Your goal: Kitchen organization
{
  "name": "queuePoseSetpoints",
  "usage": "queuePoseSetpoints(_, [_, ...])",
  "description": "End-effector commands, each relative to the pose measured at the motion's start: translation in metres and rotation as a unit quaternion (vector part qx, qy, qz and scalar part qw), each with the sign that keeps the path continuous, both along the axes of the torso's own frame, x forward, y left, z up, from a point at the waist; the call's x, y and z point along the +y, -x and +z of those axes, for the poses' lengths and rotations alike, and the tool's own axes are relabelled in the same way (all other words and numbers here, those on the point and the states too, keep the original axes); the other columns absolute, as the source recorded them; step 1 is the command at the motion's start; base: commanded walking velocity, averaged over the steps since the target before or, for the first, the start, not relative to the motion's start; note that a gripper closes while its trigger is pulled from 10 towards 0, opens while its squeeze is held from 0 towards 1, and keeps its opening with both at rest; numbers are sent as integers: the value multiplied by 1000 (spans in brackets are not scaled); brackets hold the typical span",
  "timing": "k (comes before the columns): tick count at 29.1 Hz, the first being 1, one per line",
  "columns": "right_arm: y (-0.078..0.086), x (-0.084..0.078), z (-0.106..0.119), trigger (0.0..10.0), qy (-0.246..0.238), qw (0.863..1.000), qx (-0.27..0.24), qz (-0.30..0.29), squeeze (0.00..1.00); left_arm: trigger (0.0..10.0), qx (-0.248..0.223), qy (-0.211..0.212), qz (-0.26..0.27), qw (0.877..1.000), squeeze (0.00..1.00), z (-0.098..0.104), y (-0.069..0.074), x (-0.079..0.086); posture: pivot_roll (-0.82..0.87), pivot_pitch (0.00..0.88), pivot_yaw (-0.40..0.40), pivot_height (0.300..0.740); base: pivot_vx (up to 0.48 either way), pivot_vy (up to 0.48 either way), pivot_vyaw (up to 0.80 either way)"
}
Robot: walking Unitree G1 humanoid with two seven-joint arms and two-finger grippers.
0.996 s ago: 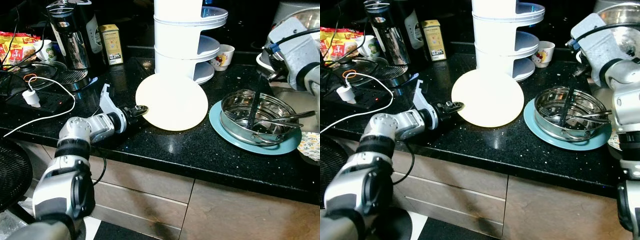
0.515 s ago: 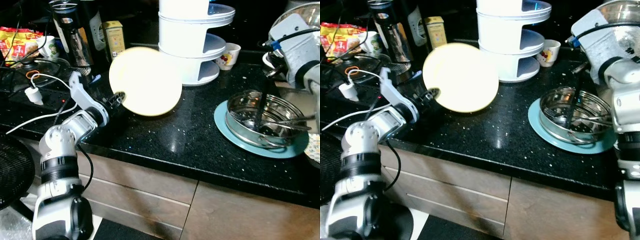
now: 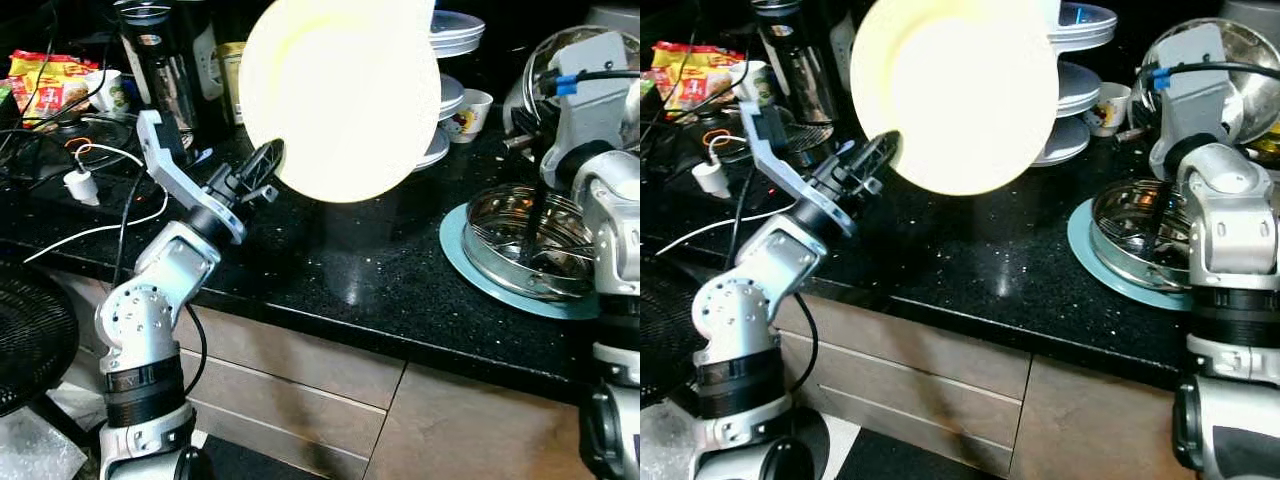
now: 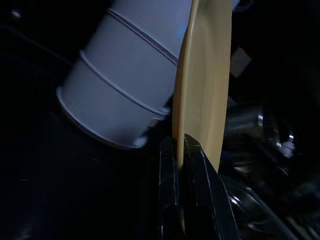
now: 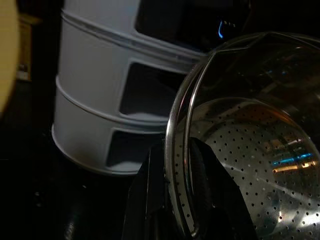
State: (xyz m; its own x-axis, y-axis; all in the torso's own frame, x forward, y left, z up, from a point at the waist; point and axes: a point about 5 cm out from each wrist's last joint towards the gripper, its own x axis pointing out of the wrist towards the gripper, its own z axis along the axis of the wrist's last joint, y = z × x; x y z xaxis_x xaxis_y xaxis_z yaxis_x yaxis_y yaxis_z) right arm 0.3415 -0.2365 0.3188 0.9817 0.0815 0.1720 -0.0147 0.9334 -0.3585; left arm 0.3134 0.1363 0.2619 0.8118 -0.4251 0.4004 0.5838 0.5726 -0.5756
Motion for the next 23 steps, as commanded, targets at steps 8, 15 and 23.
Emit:
queuePoseSetpoints(8, [5,5,4,10000,18,1000,-21,1,0,10000,-44,-1,62,997,0,9,3,17,-53,0,25,740,0,0,0])
queuePoseSetpoints(15, [6,7,6,10000,22,999,-25,0,0,10000,-55,-11,74,996,0,10,4,17,-55,0,26,740,0,0,0])
queuePoseSetpoints(23, [7,6,10,10000,17,999,-30,-4,0,10000,-60,-9,76,995,0,13,3,16,-53,0,24,740,0,0,-763])
